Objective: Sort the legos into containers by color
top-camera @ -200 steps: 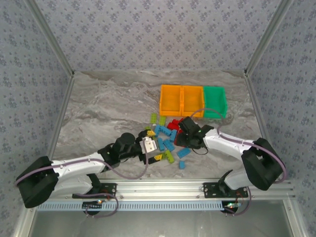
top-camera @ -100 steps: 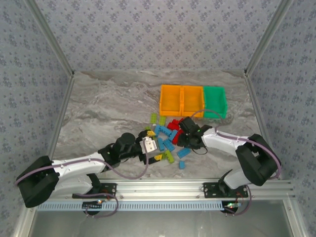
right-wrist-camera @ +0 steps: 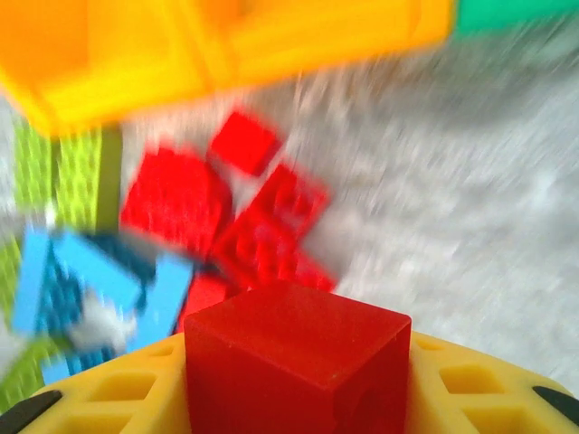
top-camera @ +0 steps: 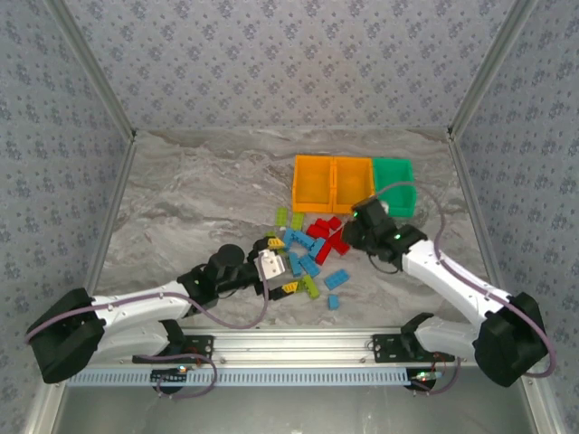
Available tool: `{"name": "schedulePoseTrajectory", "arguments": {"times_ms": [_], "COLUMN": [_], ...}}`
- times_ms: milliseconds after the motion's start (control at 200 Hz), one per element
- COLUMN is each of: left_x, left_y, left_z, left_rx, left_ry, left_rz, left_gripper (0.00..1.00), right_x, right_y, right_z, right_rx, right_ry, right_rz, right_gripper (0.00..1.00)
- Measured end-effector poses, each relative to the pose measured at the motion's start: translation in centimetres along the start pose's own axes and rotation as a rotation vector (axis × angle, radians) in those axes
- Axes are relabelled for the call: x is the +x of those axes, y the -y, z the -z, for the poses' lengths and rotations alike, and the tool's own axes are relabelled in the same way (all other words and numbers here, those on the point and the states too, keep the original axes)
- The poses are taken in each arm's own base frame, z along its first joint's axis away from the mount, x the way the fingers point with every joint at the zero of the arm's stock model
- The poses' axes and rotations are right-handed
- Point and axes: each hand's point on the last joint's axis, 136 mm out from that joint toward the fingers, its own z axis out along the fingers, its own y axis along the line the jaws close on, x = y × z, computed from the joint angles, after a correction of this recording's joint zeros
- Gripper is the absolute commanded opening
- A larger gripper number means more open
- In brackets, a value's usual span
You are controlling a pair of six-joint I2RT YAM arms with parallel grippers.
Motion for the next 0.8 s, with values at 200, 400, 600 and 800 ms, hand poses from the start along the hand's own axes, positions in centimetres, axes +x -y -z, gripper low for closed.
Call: {"name": "schedulePoseTrajectory", "arguments": {"times_ms": [200, 400, 600, 800], "left_x": [0.0, 0.2, 0.7, 1.5], "left_y": [-0.2, -0.7, -1.5, -1.9], "left_z": [0.0, 0.0, 0.1, -0.1], "left_rx": [-0.012, -0.039, -0.089, -0.113], "left_ry": [-0.003, -0.012, -0.038, -0.066], "left_rz": [0.009, 0.009, 0.010, 0.024], "left_gripper": [0.99, 0.99, 0.99, 0.99], "right_x": [-11.1, -17.0, -16.3, -17.1], "right_y": [5.5, 9.1, 10.1, 9.3], "right_z": [-2.1, -9.8, -12.6, -9.9], "right_rx": [0.115, 0.194, 0.226, 0.197], "right_ry": [0.128, 0.073, 0.007, 0.048], "right_rz": [-0.161, -0.211, -0.203, -0.203], "right_gripper": [0.43, 0.53, 0.61, 0.70]}}
